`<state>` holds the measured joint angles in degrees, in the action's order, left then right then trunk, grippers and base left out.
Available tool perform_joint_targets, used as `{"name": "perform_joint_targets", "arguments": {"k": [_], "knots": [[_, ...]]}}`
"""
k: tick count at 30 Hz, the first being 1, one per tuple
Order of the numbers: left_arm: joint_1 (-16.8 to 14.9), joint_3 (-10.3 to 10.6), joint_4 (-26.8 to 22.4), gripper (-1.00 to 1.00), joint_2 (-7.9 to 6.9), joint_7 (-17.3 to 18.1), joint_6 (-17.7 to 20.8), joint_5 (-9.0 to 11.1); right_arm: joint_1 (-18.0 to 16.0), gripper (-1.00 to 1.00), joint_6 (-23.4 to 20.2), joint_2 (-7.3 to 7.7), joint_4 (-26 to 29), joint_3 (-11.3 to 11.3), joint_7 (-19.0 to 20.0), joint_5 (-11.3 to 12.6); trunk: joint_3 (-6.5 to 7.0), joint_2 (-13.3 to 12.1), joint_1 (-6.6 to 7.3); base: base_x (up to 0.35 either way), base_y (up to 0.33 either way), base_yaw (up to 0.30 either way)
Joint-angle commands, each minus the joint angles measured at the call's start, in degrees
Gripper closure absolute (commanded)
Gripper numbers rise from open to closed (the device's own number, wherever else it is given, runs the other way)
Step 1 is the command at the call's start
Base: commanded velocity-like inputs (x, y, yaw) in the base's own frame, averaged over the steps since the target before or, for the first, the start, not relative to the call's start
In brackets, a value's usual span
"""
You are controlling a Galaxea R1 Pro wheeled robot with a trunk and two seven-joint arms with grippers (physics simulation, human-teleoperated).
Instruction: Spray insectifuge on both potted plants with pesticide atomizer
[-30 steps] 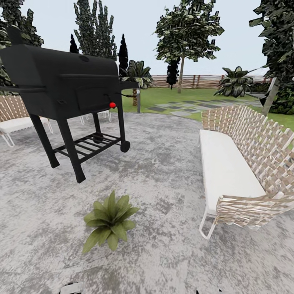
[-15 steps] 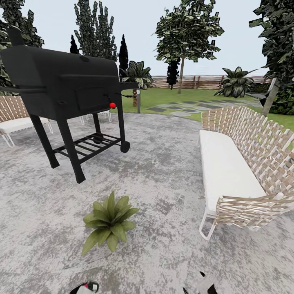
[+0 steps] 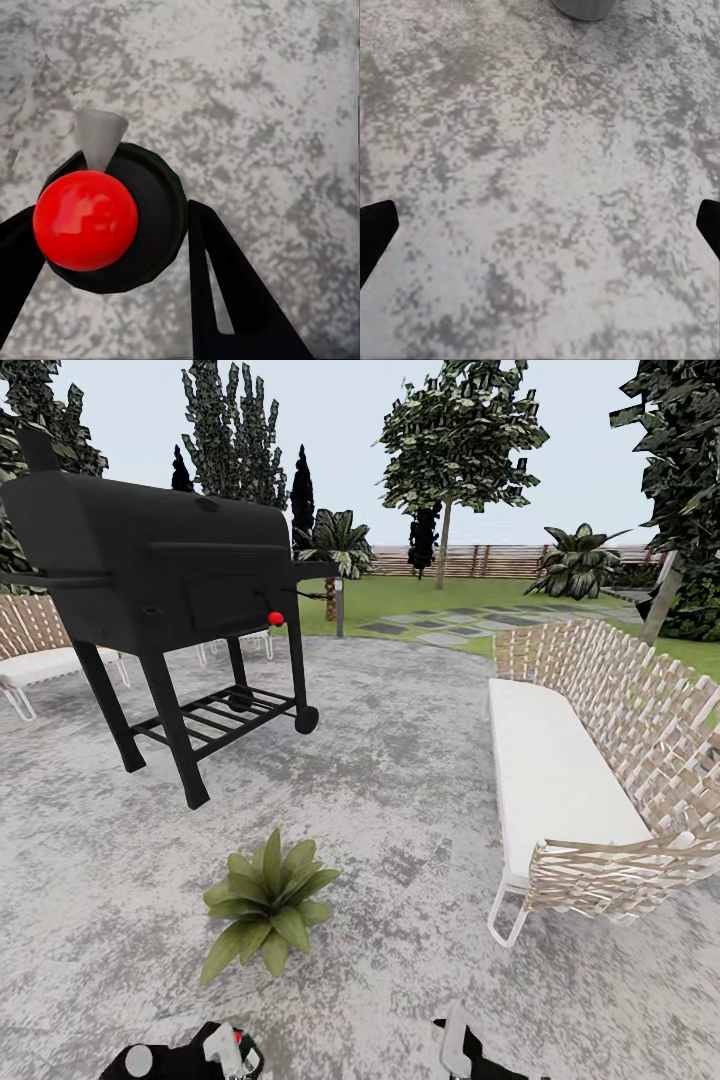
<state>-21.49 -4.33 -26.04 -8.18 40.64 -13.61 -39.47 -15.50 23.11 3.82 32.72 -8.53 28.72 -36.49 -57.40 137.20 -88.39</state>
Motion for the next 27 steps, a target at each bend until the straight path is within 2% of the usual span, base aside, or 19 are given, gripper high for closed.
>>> {"name": "perform_joint_targets", "arguments": {"k": [1, 4, 7, 17, 18, 22, 27], "knots": [[-0.31, -0.44, -0.27, 1.00, 0.12, 0.83, -0.16, -1.37, -0.03, -1.00, 0.10, 0.04, 0.49, -0.08, 0.62, -0.61, -0.06, 0.02, 0.01, 0.000, 0.000, 0.000], [-1.68, -0.47, -1.46, 1.00, 0.53, 4.94, 0.68, -5.08, -0.05, -1.00, -0.53, 0.04, 1.80, -0.13, 3.20, -0.66, -0.06, 0.02, 0.01, 0.000, 0.000, 0.000], [-2.11, -0.47, -2.45, 1.00, 0.65, 7.40, 1.75, -6.66, -0.05, -1.00, -0.67, 0.01, 2.11, -0.11, 3.84, -0.68, -0.06, 0.02, 0.01, 0.000, 0.000, 0.000], [-2.32, -0.34, -3.76, 1.00, 0.76, 8.88, 2.78, -7.39, -0.05, -1.00, -0.87, -0.78, 2.94, -0.25, 4.14, -0.68, -0.06, 0.02, 0.01, 0.000, 0.000, 0.000], [-2.32, -0.33, -3.87, 1.00, 0.81, 8.90, 2.79, -7.39, -0.05, 1.00, -0.85, -0.80, 3.11, -0.25, 4.15, -0.67, -0.06, 0.02, 0.01, 0.000, 0.000, 0.000], [-2.34, 0.16, -4.23, 1.00, 1.03, 8.92, 2.83, -7.39, -0.05, 1.00, -0.81, -0.83, 4.17, -0.25, 4.55, -0.61, -0.06, 0.02, 0.01, 0.000, 0.000, 0.000], [-3.16, 2.55, -4.36, 1.00, 1.36, 8.93, 2.96, -7.69, -0.05, 1.00, -0.85, -0.93, 6.12, -0.25, 5.74, -0.60, -0.06, 0.02, 0.01, 0.000, 0.000, 0.000]]}}
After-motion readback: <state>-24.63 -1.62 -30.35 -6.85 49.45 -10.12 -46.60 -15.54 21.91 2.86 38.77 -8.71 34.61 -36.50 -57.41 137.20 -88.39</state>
